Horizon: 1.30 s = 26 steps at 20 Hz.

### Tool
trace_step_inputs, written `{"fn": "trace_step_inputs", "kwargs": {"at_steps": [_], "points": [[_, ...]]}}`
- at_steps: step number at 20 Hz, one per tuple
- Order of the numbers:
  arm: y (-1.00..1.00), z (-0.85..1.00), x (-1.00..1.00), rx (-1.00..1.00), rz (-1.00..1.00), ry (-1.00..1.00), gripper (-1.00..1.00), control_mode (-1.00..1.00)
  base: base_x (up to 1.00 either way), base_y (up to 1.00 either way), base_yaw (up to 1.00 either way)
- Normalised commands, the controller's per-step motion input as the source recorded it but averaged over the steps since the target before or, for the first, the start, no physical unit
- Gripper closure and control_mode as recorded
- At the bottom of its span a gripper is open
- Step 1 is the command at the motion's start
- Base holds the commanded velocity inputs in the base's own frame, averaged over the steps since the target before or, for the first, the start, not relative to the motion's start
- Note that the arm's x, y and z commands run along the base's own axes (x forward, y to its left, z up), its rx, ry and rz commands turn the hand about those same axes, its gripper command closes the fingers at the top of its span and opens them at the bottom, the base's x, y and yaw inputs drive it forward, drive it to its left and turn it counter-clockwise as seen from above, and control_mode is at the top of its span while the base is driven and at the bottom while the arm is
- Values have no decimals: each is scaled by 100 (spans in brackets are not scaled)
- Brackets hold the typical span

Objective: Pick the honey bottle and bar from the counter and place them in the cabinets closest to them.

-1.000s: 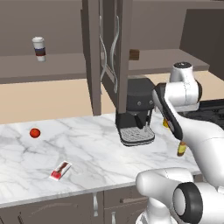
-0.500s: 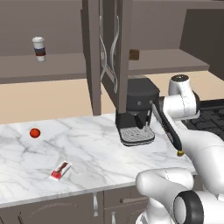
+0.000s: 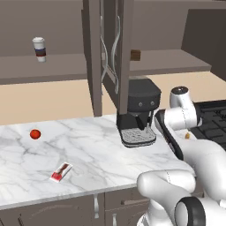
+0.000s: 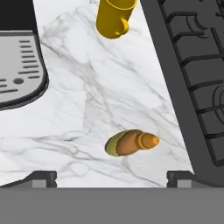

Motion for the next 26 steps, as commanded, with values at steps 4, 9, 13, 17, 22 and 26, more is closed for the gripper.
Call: {"fn": "trace_step_inputs", "kwargs": {"at_steps": [4, 9, 13, 17, 22, 26], "points": [[-15, -32, 0, -3, 0, 0, -100, -100, 0, 0, 0], [-15, -29, 0, -3, 0, 0, -100, -100, 0, 0, 0], [-12, -24, 3, -2, -1, 0, -100, -100, 0, 0, 0], [-7, -22, 12, -2, -1, 0, -100, -100, 0, 0, 0], [-8, -21, 15, -2, -2, 1, -100, -100, 0, 0, 0], [-12, -20, 13, -2, -3, 0, -100, -100, 0, 0, 0]]}}
